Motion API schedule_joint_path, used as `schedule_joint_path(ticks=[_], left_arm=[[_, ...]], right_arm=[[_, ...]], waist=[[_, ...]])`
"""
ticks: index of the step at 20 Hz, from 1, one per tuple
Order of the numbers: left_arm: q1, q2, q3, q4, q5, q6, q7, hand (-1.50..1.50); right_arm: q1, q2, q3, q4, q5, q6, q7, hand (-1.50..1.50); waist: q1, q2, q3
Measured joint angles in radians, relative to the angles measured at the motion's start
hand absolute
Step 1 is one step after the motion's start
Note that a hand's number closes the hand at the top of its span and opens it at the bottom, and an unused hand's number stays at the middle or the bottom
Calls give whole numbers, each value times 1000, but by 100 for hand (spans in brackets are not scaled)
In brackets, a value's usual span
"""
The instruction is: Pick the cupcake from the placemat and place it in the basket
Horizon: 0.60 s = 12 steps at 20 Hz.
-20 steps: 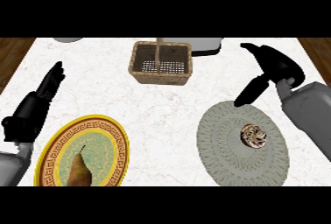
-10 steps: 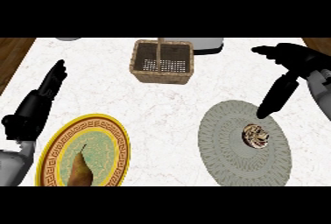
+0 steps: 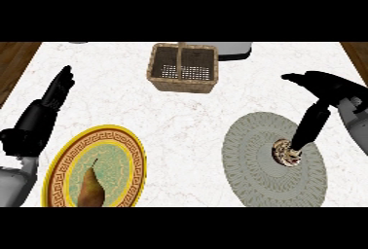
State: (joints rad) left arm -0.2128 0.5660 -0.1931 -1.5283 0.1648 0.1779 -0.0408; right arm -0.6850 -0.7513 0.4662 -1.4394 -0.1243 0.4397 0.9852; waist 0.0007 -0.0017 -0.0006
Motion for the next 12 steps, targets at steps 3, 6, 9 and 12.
schedule_joint_path(ticks=[3, 6, 9, 12], left_arm=[[-9, -9, 5, 4, -12, -8, 8, 0], [1, -12, 18, 1, -20, -18, 2, 0], [9, -15, 33, -6, -27, -36, 7, 0], [5, -32, 47, 9, -42, -51, 1, 0]], right_arm=[[21, 8, 14, 5, 5, 10, 3, -150], [58, 26, 37, 11, 31, 12, 0, -150], [93, 33, 33, 17, 62, 17, -12, -150], [122, 47, 22, 19, 101, 22, -23, -150]], waist=[[0, 0, 0], [1, 1, 0], [1, 1, 0], [0, 1, 0]])
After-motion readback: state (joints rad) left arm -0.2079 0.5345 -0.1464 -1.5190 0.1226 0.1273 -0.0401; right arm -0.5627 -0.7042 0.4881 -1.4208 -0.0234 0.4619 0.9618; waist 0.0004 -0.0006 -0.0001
